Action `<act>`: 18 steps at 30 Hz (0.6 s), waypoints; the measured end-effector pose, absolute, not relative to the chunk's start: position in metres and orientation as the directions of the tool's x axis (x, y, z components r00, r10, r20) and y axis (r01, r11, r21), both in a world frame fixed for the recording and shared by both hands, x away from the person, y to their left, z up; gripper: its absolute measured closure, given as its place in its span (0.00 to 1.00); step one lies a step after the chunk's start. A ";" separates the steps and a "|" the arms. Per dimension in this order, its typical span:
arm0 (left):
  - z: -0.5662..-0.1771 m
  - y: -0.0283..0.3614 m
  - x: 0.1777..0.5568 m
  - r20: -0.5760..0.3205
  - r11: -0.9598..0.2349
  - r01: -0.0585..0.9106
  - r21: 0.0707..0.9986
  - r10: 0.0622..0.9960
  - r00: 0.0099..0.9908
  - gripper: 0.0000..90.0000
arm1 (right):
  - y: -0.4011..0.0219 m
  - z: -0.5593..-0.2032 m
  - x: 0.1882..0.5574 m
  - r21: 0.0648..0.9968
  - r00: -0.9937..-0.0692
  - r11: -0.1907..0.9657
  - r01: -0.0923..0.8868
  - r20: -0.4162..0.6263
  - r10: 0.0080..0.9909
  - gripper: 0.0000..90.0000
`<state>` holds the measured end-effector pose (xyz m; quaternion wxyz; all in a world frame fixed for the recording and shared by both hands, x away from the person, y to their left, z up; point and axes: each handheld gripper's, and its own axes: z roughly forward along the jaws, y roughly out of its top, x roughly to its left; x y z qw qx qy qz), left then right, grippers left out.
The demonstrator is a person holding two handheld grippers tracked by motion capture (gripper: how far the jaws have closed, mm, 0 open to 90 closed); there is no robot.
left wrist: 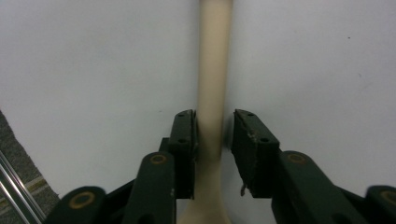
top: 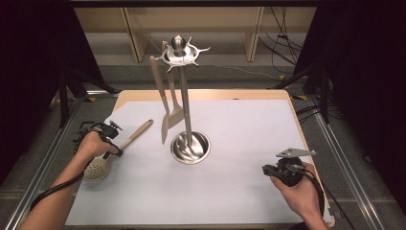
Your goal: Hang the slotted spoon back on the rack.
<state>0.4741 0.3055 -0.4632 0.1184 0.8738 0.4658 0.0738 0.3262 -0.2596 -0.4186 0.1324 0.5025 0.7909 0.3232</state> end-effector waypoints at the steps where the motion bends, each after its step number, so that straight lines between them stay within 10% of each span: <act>1: -0.463 0.305 0.474 0.019 -0.538 0.797 0.276 0.831 0.555 0.79 | -0.260 -0.419 0.326 0.644 -0.460 0.286 0.709 0.115 0.880 0.92; 18: -0.463 0.298 0.466 0.061 -0.510 0.800 0.317 0.853 0.519 0.87 | -0.261 -0.419 0.326 0.659 -0.463 0.289 0.695 0.102 0.880 0.92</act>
